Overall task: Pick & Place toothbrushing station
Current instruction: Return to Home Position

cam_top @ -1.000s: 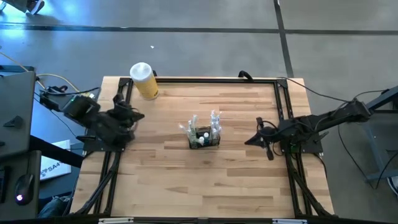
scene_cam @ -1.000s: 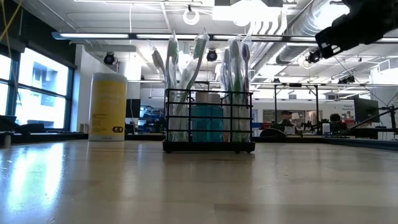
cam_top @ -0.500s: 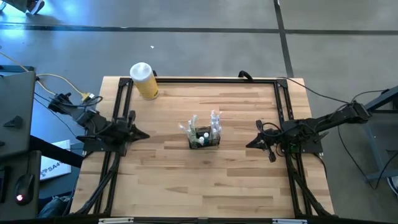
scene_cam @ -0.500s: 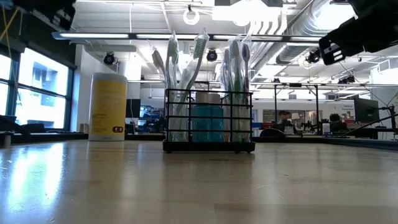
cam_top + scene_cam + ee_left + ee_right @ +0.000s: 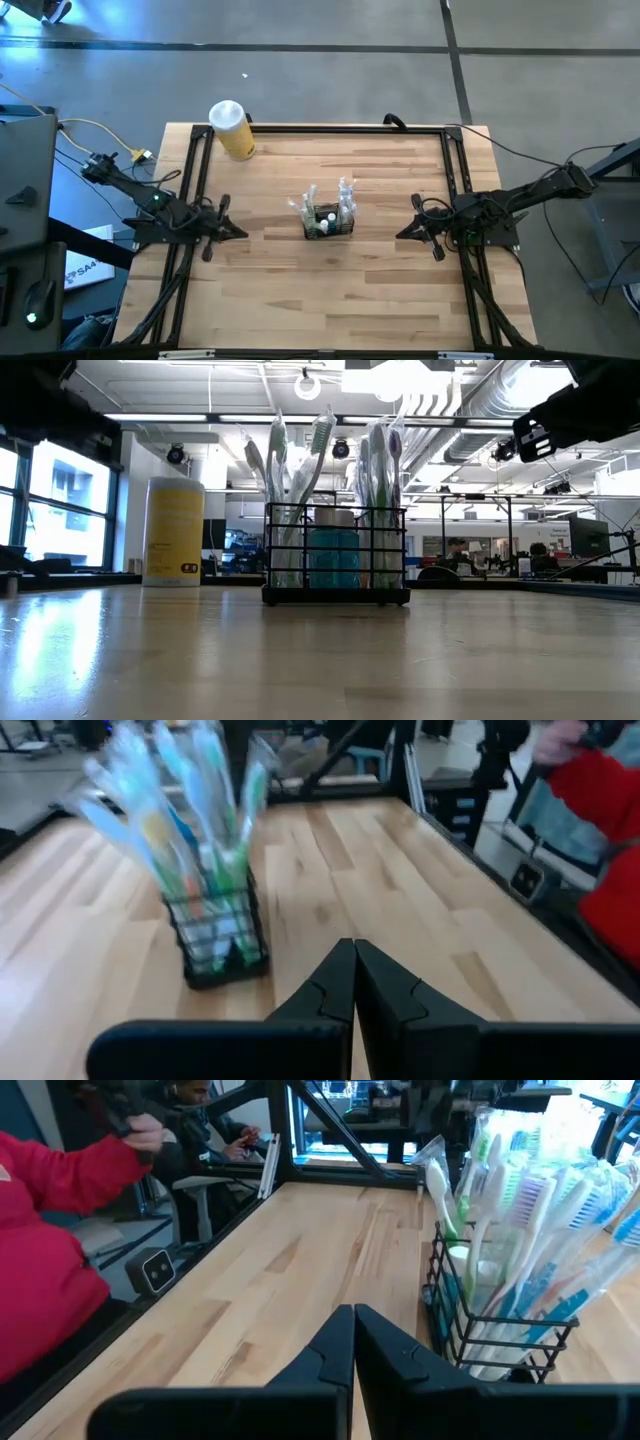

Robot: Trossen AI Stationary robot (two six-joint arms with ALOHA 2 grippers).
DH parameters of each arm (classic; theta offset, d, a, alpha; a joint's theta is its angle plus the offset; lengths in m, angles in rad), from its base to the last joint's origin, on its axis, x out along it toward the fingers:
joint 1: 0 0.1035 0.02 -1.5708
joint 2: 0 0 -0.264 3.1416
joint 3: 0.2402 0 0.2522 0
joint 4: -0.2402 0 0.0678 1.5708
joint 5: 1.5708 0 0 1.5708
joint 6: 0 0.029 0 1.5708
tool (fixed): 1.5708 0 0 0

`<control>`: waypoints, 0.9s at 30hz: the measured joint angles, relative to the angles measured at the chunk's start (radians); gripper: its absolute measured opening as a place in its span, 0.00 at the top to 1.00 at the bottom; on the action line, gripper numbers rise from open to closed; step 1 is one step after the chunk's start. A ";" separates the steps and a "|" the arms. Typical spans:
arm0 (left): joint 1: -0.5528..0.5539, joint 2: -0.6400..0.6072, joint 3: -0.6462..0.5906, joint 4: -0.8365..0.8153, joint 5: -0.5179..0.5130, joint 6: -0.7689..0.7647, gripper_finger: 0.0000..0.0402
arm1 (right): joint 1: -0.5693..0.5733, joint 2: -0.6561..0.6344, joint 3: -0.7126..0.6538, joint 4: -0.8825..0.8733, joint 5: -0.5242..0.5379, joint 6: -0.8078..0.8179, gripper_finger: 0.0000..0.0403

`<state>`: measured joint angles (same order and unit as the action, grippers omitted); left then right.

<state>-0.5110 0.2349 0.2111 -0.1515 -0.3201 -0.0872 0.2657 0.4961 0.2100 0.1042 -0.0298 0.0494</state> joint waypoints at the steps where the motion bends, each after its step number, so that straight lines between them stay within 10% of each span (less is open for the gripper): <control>1: 0.000 0.001 -0.020 0.018 0.005 0.003 1.00 | 0.000 0.000 0.000 0.000 0.000 0.000 0.99; 27: 0.000 -0.019 -0.196 0.209 0.150 0.089 1.00 | 0.000 0.004 -0.202 0.252 0.020 0.030 0.99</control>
<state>-0.5106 0.2162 0.0147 0.0576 -0.1696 0.0021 0.2654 0.4999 0.0082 0.3561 -0.0095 0.0797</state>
